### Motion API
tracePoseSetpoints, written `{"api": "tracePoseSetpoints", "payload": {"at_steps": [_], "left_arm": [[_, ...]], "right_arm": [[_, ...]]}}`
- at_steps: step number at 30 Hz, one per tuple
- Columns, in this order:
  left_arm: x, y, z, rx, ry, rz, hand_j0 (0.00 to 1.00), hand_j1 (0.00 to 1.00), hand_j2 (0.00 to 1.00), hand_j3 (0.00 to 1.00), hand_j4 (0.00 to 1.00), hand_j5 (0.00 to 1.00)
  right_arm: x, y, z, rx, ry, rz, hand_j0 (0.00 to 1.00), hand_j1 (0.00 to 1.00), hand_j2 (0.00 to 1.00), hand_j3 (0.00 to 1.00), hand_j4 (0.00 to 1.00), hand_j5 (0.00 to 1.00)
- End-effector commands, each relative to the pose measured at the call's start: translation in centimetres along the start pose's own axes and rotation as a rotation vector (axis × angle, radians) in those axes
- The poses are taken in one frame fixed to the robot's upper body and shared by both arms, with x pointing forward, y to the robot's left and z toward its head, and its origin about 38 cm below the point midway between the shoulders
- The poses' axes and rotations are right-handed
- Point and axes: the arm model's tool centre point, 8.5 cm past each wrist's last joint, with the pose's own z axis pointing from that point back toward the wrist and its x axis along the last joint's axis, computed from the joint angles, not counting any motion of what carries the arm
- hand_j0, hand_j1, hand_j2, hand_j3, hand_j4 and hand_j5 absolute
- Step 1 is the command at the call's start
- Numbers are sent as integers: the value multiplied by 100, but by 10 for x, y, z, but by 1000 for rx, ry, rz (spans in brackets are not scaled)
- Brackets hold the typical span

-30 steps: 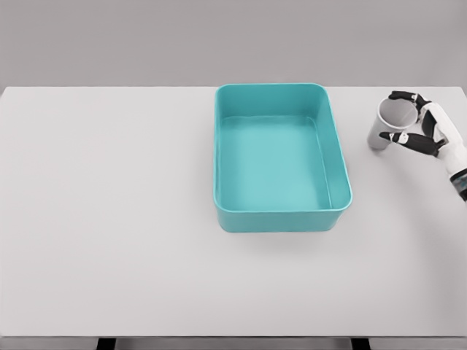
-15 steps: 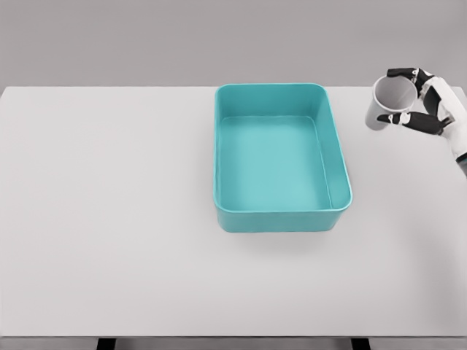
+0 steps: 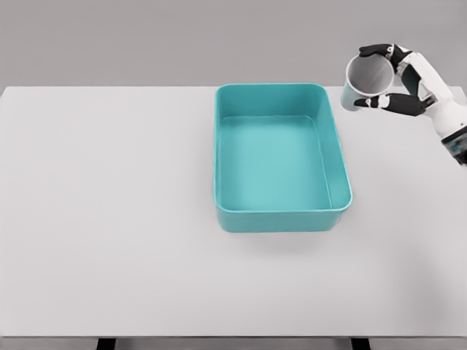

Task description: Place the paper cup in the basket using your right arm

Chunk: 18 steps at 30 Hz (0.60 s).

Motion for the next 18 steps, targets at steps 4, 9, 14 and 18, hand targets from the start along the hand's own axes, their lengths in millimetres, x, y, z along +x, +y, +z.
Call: {"api": "tracePoseSetpoints", "payload": {"at_steps": [4,9,14,18], "left_arm": [[0,0,0,0,-1,0,100,100,100,100,100,100],[0,0,0,0,0,0,100,100,100,100,100,100],[-1,0,0,0,2,0,100,100,100,100,100,100],[0,0,0,0,0,0,100,100,100,100,100,100]], "right_arm": [[8,15,-6,65,-26,46,63,63,63,63,63,63],[13,37,-19,136,-54,68,64,64,64,64,64,64],[17,56,-25,190,-79,96,65,65,65,65,65,65],[26,60,-40,197,-114,95,70,70,70,70,70,70]]}}
